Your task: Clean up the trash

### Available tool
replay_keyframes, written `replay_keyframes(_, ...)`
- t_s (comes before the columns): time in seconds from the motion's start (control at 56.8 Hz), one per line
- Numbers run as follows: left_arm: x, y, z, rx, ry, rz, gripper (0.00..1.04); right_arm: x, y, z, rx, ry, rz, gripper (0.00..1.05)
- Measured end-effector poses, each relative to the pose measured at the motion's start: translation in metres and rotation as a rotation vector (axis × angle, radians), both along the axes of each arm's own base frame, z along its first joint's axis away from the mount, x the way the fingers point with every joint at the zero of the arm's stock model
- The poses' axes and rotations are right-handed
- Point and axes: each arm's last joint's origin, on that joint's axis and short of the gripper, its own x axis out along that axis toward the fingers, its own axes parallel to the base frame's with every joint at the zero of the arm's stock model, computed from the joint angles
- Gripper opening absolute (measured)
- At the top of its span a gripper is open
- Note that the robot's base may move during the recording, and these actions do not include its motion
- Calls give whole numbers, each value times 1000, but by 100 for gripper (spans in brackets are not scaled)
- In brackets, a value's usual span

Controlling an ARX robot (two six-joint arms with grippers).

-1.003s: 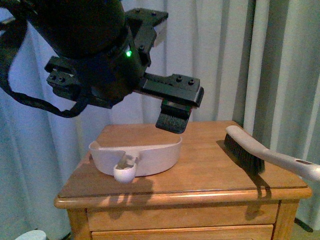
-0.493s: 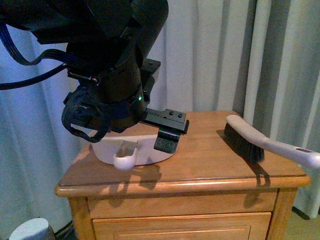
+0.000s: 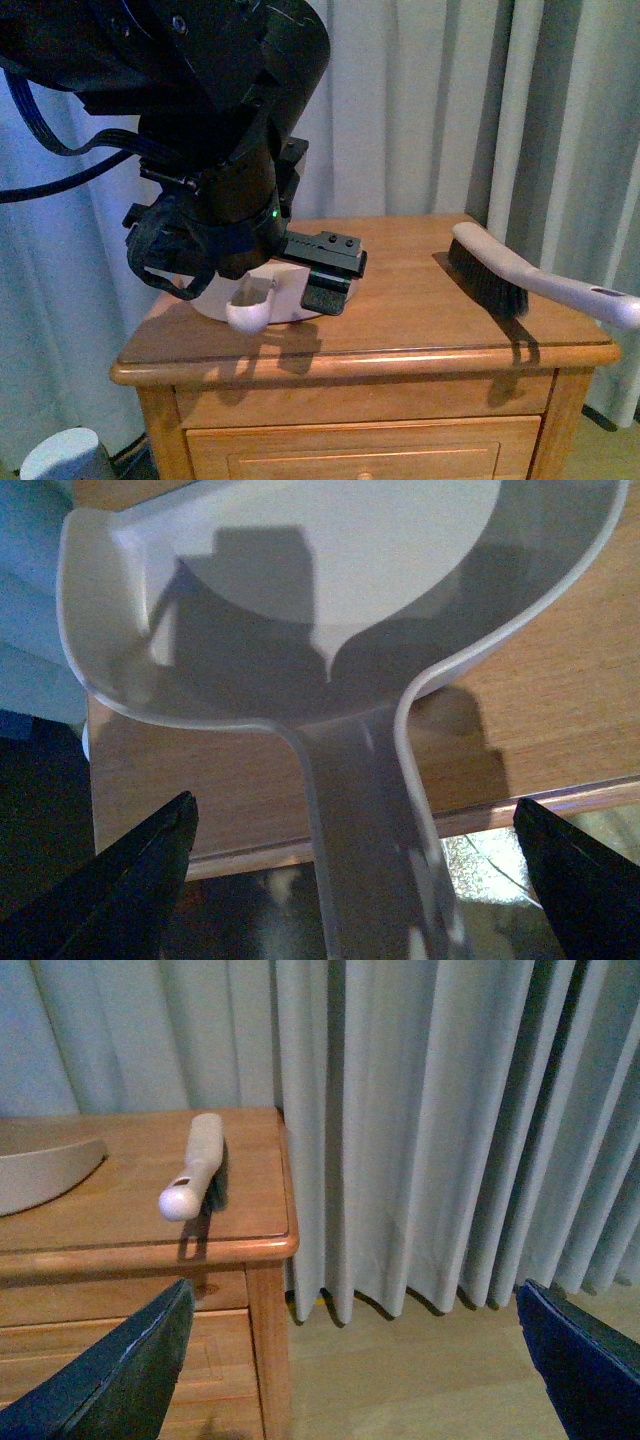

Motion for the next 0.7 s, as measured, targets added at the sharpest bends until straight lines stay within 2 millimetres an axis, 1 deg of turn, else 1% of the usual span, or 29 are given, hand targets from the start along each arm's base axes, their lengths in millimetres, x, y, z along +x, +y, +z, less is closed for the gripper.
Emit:
replay_keyframes(0.282,5,5,-14,6,32,32,97,0,0,0,0,0,0,97)
replay_keyframes(0.581,7,8,-16,11,33,47,97,0,0,0,0,0,0,97)
replay_keyframes(0.704,7,8,-17,16,37,49,73,0,0,0,0,0,0,97)
